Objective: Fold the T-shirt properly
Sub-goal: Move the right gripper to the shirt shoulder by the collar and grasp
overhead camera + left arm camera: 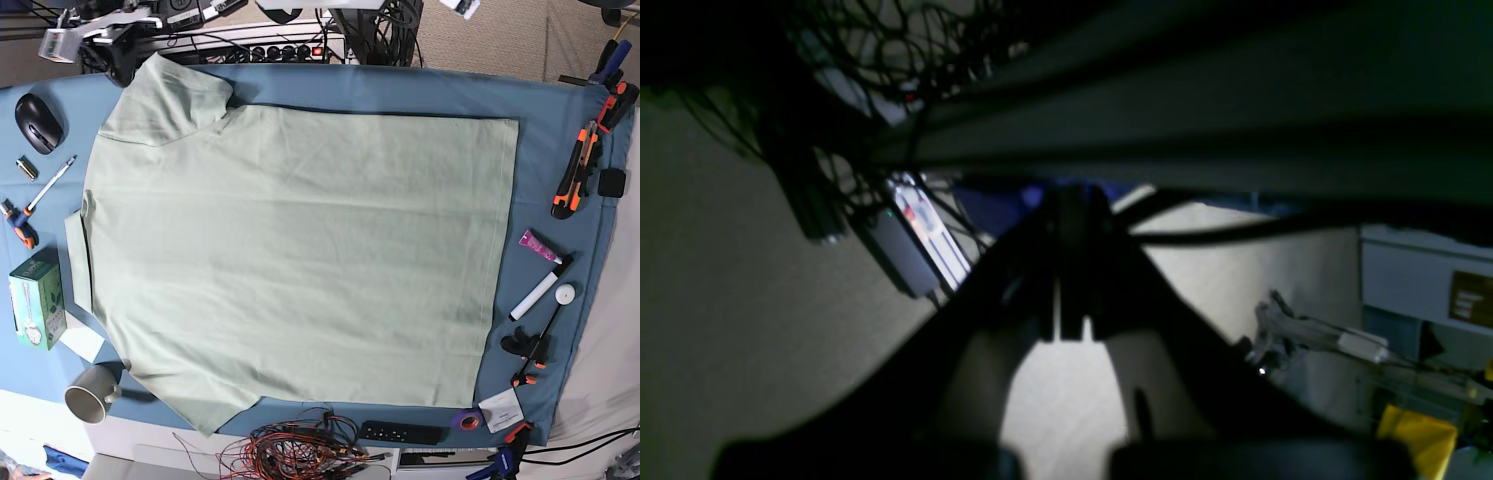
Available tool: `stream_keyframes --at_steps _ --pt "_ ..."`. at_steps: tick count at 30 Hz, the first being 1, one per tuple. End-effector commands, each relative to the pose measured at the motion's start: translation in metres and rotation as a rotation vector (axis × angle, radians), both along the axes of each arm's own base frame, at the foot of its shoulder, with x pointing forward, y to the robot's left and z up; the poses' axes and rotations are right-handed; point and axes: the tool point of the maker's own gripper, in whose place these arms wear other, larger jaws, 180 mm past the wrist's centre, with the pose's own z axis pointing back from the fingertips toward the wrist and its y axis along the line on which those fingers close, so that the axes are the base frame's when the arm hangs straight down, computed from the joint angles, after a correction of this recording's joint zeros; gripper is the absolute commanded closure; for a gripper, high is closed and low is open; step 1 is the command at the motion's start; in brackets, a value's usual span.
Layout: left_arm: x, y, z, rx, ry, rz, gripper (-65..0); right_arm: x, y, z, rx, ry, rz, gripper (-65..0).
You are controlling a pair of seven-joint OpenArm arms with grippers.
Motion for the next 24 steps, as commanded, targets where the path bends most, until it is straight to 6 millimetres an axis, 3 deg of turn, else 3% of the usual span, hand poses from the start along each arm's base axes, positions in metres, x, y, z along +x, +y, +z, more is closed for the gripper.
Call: stream_keyframes --at_steps 1,5,11,14,24 --pt "0.001 -0.003 0.006 -0.024 -0.013 -0.003 -0.5 0.003 -0.001 0.009 0.02 -0.042 0.002 0.0" --pt "0.014 -0.003 0.006 -0.023 -0.047 -0.004 -0.5 0.003 -0.004 -0.002 0.196 -0.112 0.003 0.0" --pt "0.026 -0.002 0.004 -0.007 -0.083 -0.016 -0.5 -0.011 -0.035 -0.059 0.549 -0.166 -0.226 0.0" --pt "0.028 -0.002 0.004 -0.007 -0.089 -0.016 -0.5 -0.021 -0.04 -0.078 0.605 -0.148 -0.286 0.0" --pt "0.038 0.006 -0.002 0.035 -0.086 0.03 -0.5 -0.009 -0.037 -0.061 0.467 -0.157 -0.195 0.0"
